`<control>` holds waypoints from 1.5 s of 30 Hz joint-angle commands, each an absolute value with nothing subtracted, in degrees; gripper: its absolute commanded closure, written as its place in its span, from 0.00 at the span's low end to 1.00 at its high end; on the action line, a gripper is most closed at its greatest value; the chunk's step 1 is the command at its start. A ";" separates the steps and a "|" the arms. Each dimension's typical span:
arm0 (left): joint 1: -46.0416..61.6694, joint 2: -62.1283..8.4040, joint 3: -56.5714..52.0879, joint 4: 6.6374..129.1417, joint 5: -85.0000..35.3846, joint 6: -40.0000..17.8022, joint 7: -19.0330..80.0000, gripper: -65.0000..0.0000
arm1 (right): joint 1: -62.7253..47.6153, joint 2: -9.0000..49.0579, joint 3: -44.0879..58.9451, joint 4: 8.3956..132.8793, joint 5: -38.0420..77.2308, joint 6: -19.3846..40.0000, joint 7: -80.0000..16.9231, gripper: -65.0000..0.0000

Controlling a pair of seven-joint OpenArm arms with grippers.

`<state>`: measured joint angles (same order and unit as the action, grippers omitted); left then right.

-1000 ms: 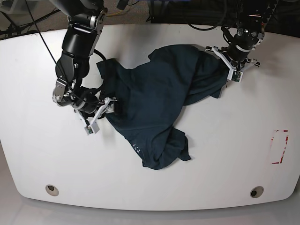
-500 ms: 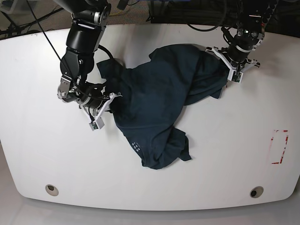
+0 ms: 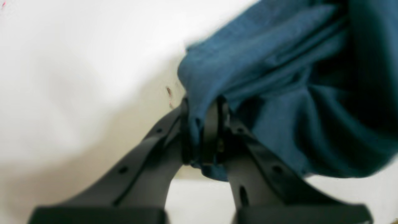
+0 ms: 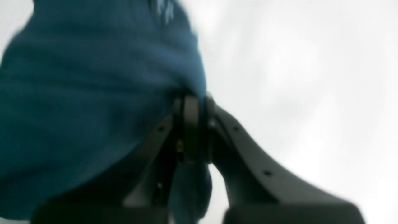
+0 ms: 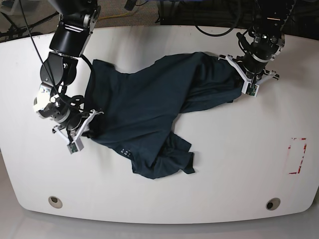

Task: Fold the T-shirt properly
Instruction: 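Lift the shirt with both grippers and stretch it apart between them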

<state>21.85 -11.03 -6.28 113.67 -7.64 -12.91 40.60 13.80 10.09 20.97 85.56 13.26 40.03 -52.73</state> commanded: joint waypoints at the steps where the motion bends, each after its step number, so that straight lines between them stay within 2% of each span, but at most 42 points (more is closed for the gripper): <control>1: 18.42 -11.38 -6.55 115.21 -7.87 -12.62 41.80 1.00 | 17.63 11.91 20.97 87.87 13.85 40.00 -51.38 1.00; 9: 1.98 -11.74 -6.55 115.03 -7.87 -12.70 55.78 1.00 | 26.59 15.16 20.79 87.96 13.85 40.00 -51.56 1.00; 14: -10.68 -11.47 -6.29 114.95 -7.87 -12.70 63.43 1.00 | 35.03 16.92 20.70 87.78 13.76 40.00 -55.43 1.00; 18: -19.65 -11.56 -6.20 114.42 -7.69 -12.70 64.57 1.00 | 42.24 17.54 18.59 87.78 13.76 40.00 -57.63 1.00; 22: -26.77 -11.91 -6.29 113.19 -7.69 -12.70 64.75 1.00 | 47.43 20.53 13.93 87.78 13.67 40.00 -57.71 1.00; 26: -30.55 -14.73 -6.46 112.84 -7.60 -12.70 66.07 1.00 | 50.42 21.23 12.97 87.78 13.67 40.00 -58.86 1.00; 32: -27.82 -17.27 -6.64 112.92 -7.69 -14.90 66.33 1.00 | 47.96 23.16 13.14 88.13 14.11 40.00 -60.97 1.00; 40: -12.79 -18.07 -11.91 113.27 -7.78 -20.97 66.33 1.00 | 32.40 22.73 17.54 94.90 14.29 40.00 -62.46 1.00; 45: -4.35 -18.07 -12.18 113.36 -7.78 -23.52 66.33 1.00 | 21.85 20.18 20.00 100.18 14.29 40.00 -62.90 1.00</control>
<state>-5.69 -17.28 -11.86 112.40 -8.75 -23.24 66.85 23.68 19.86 18.11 97.12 14.74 40.53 -63.31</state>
